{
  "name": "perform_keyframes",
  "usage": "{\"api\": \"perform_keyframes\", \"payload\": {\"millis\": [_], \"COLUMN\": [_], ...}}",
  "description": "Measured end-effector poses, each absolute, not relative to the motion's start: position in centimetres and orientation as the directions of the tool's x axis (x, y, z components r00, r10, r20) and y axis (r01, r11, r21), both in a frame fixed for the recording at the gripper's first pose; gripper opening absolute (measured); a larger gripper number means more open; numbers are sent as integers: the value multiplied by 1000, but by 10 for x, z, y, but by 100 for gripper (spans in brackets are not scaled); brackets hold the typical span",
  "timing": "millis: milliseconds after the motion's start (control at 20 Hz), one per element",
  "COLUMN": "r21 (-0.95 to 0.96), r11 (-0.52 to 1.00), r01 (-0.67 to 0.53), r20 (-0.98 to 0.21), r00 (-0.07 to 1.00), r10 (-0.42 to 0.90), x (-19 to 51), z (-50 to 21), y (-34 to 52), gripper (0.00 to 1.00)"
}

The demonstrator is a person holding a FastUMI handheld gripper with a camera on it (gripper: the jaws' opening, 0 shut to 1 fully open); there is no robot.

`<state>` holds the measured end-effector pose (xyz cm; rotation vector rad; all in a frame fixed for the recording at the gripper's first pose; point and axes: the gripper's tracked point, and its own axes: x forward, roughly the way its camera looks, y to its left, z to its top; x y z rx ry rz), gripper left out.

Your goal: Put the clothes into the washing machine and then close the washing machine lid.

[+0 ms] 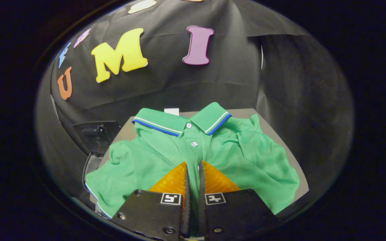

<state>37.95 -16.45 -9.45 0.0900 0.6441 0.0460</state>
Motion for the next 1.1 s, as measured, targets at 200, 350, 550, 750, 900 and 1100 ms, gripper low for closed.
{"api": "perform_keyframes", "payload": {"millis": [200,350,550,750,900,1100], "r21": [107,218,270,186,209,233], "r11": [994,975,963,982,970,944], "r01": [-29,39,14,-43,-125,-234], "r20": [-596,-560,-535,-435,-369,-293], "r00": [798,823,833,892,909,908], "r10": [88,92,138,121,196,298], "x": [379,377,376,363,351,343], "z": [-90,-85,-68,-20,26,72], "y": [-165,-163,-160,-139,-99,-57], "gripper": [8,8,8,7,7,7]}}
